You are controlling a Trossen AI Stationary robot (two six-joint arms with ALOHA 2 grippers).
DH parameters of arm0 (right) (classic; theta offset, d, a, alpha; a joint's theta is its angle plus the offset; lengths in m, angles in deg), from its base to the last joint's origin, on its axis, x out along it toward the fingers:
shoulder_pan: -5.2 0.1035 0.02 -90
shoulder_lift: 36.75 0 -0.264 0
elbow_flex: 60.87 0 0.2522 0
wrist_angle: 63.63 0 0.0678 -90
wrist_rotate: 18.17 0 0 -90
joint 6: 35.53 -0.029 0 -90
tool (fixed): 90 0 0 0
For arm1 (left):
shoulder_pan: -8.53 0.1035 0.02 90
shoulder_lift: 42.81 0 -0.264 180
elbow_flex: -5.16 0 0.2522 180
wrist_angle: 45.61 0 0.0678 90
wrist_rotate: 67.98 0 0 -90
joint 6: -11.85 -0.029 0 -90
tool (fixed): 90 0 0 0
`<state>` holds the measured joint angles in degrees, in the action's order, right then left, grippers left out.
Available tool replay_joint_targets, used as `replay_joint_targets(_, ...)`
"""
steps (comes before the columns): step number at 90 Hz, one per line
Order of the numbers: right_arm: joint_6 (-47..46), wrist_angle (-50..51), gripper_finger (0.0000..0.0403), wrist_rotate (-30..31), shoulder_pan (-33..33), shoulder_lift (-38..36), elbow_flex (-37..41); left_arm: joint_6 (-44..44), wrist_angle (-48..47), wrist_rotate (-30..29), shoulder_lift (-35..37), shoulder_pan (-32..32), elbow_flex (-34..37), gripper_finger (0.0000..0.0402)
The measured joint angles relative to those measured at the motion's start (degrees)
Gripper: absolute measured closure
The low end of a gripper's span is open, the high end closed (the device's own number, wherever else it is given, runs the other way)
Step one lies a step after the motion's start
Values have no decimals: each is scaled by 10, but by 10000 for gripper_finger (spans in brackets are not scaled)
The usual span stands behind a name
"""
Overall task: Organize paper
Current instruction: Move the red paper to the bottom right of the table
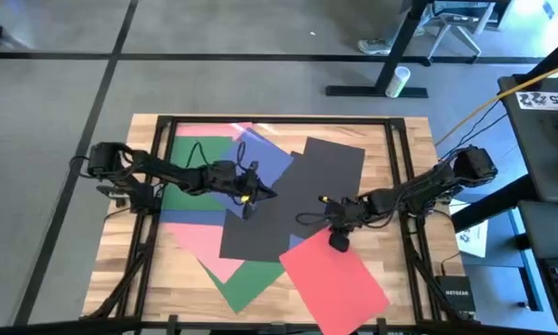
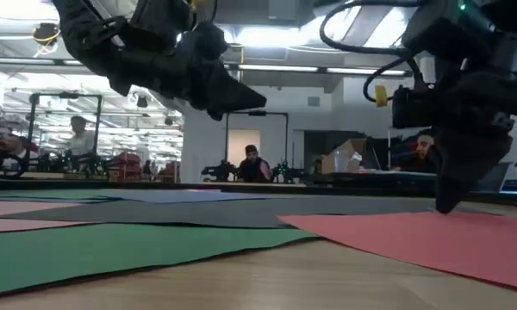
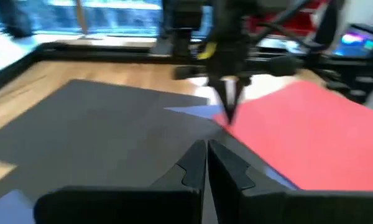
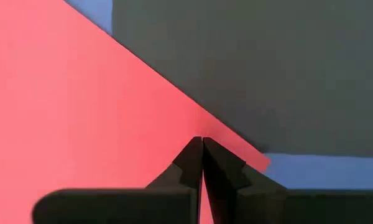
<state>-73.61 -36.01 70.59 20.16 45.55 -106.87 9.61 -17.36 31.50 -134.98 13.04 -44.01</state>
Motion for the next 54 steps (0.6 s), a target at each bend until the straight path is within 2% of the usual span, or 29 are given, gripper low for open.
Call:
replay_joint_targets(28, -2, 13, 403, -9, 0, 0, 0, -16, -24, -14, -120, -10, -74, 402)
replay_joint_targets(54, -10, 30, 403, -9, 0, -1, 0, 0, -30, -22, -201, 9, -91, 402)
